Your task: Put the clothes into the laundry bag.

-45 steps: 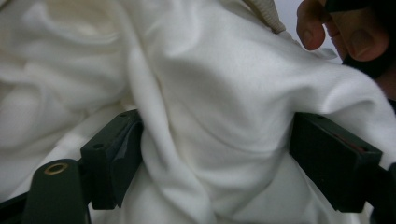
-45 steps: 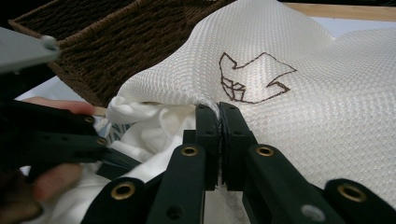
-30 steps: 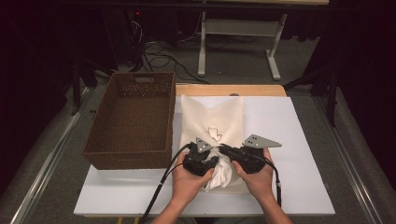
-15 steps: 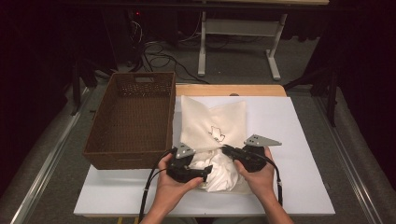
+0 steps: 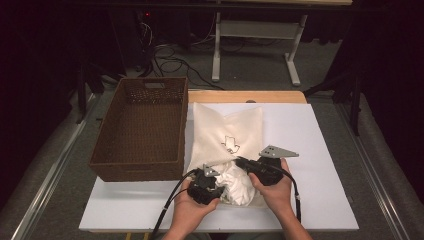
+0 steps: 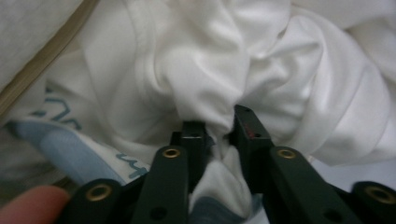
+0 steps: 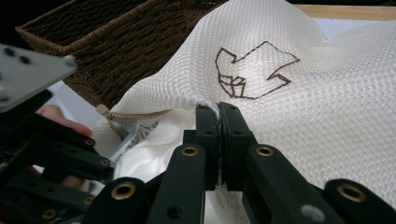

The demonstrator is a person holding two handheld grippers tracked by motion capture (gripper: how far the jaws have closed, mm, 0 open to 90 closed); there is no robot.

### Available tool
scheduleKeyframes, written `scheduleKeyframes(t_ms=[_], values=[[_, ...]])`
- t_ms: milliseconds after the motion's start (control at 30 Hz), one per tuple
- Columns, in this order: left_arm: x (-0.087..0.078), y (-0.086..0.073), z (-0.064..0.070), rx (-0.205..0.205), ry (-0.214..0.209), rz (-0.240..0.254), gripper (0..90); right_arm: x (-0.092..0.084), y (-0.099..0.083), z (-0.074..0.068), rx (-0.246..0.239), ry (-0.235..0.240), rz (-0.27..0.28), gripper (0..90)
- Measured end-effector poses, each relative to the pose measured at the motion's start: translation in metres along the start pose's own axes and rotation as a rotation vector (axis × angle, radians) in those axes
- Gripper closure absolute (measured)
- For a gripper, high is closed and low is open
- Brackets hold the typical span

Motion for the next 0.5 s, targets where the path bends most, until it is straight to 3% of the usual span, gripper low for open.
scheduleKeyframes(t_ms=[67, 100, 200, 267, 300, 333, 367, 500], values=[[0.003, 0.004, 0.001, 0.002, 0.002, 0.009, 81.7, 0.0, 0.0, -0.001, -0.007, 0.001, -0.001, 88.5], [0.009, 0.015, 0.003, -0.006, 0.006, 0.044, 82.6, -0.001, 0.002, -0.003, 0.011, 0.014, 0.005, 88.5], [0.015, 0.029, 0.001, -0.027, 0.029, 0.098, 83.2, -0.002, 0.001, -0.004, 0.004, 0.016, 0.004, 88.5], [0.02, 0.035, -0.007, -0.044, 0.072, 0.127, 83.3, -0.001, 0.0, -0.004, 0.005, 0.016, -0.006, 88.5], [0.025, 0.035, -0.013, -0.044, 0.111, 0.138, 83.2, -0.002, 0.0, -0.004, -0.001, 0.012, -0.01, 88.5], [0.025, 0.035, -0.013, -0.044, 0.111, 0.138, 82.9, -0.002, 0.0, -0.004, -0.001, 0.012, -0.01, 88.5], [0.032, 0.035, -0.022, -0.085, 0.126, 0.14, 82.4, -0.002, 0.0, -0.003, 0.003, 0.01, -0.011, 88.5], [0.02, 0.033, -0.018, -0.071, 0.135, 0.156, 73.1, -0.002, -0.001, -0.001, 0.002, -0.011, -0.016, 88.5]])
Point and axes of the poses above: each handheld gripper's, and its own axes: x roughly forward along the jaws, y roughly out of its top, z roughly to its right, the point moved 3 cm from there along x, roughly forward along the jaws, and after that the axes turned 2 degrees about -y, right-handed, at the moved point
